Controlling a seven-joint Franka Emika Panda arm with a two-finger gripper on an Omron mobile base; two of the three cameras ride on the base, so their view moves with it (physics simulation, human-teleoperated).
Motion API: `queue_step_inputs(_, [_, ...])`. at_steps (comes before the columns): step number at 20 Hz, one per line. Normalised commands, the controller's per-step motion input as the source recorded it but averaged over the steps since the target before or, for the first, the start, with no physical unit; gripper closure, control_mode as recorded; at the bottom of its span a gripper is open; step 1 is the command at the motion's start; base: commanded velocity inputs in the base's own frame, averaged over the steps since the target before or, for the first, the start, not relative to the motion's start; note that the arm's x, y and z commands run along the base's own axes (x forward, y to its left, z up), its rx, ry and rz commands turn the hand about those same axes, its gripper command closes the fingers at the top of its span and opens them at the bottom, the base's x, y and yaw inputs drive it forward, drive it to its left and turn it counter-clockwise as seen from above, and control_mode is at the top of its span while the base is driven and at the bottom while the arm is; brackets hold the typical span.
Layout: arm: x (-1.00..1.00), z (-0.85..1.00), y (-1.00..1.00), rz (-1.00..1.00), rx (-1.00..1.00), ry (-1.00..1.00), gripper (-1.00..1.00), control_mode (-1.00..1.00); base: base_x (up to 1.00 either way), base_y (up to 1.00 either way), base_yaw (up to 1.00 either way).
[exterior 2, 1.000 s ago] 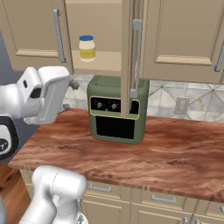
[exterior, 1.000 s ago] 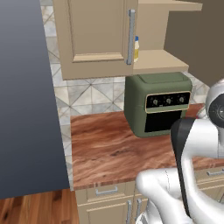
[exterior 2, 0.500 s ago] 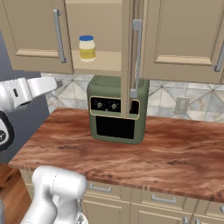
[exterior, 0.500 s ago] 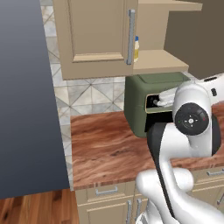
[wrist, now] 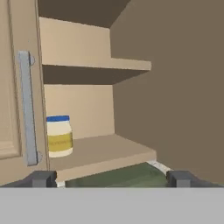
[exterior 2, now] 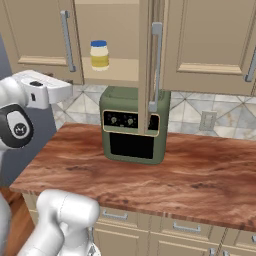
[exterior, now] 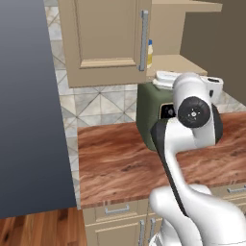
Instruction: The dining table condiment station is running low on mayonnaise. Refill the condiment station by opening the cabinet and taking the mayonnaise from the cabinet and placing it on the dining table.
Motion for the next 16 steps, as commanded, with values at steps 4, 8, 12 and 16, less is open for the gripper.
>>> queue_step_inputs(4, [0.22, 0.35, 0.45, 0.06, 0.32, -0.25, -1.0, -1.0, 0.0, 0.0, 0.0])
queue_step_inputs(8, [0.27, 0.46, 0.32, 0.03, 0.02, -0.26, -1.0, -1.0, 0.0, 0.0, 0.0])
queue_step_inputs(12, [0.47, 0.44, 0.23, 0.05, -0.11, -0.01, -1.0, -1.0, 0.0, 0.0, 0.0])
queue_step_inputs(16, [0.6, 0.26, 0.03, 0.14, -0.07, 0.0, -1.0, -1.0, 0.0, 0.0, 0.0])
